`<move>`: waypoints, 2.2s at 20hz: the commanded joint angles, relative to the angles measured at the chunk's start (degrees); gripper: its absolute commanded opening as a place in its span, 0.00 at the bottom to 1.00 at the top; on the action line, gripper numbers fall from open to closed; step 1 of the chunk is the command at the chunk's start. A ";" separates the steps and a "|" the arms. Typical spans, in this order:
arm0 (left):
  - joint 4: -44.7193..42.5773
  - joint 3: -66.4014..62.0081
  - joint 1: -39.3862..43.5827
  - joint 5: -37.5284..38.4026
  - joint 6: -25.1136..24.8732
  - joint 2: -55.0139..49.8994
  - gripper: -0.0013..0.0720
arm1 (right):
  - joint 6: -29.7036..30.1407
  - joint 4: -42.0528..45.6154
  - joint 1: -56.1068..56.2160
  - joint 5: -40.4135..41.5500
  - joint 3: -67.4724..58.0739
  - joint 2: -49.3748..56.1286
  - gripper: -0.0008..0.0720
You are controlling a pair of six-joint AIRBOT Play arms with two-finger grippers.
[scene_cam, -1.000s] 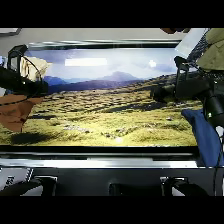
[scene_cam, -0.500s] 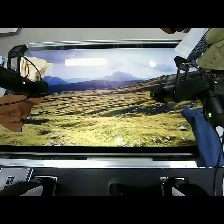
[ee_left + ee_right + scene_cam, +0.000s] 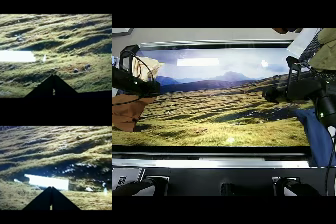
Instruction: Fold the clothes and pants, and hang the long-sleeved shirts on hangers.
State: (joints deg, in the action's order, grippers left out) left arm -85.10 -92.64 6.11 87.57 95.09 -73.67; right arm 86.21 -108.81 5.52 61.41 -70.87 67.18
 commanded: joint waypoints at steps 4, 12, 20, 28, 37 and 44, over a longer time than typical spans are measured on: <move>0.00 0.02 0.04 -0.02 0.00 0.04 0.04 | -0.02 -0.02 0.04 0.00 -0.07 -0.04 0.05; -10.40 0.09 -1.99 1.18 7.28 -0.46 1.00 | -0.04 -0.07 0.04 -0.09 -0.07 -0.04 0.05; -17.11 9.03 -29.16 -21.18 15.74 -2.93 1.00 | -0.04 -0.02 0.04 -1.60 -0.07 -0.04 0.06; -17.09 9.46 -39.36 -38.73 17.66 -22.18 1.00 | -0.04 -0.02 0.04 -1.51 -0.07 -0.04 0.31; -6.58 6.05 -39.06 -33.44 15.15 -31.74 0.04 | -1.64 -0.07 0.04 -1.27 -0.07 -0.04 0.32; 13.73 -0.52 -28.37 -17.86 3.19 -25.81 0.03 | -7.39 0.79 0.02 1.25 -0.07 -0.35 0.31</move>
State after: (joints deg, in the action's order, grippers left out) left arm -80.73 -91.70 -27.55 63.20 102.91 -102.32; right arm 82.06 -108.64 5.52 61.47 -70.87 67.09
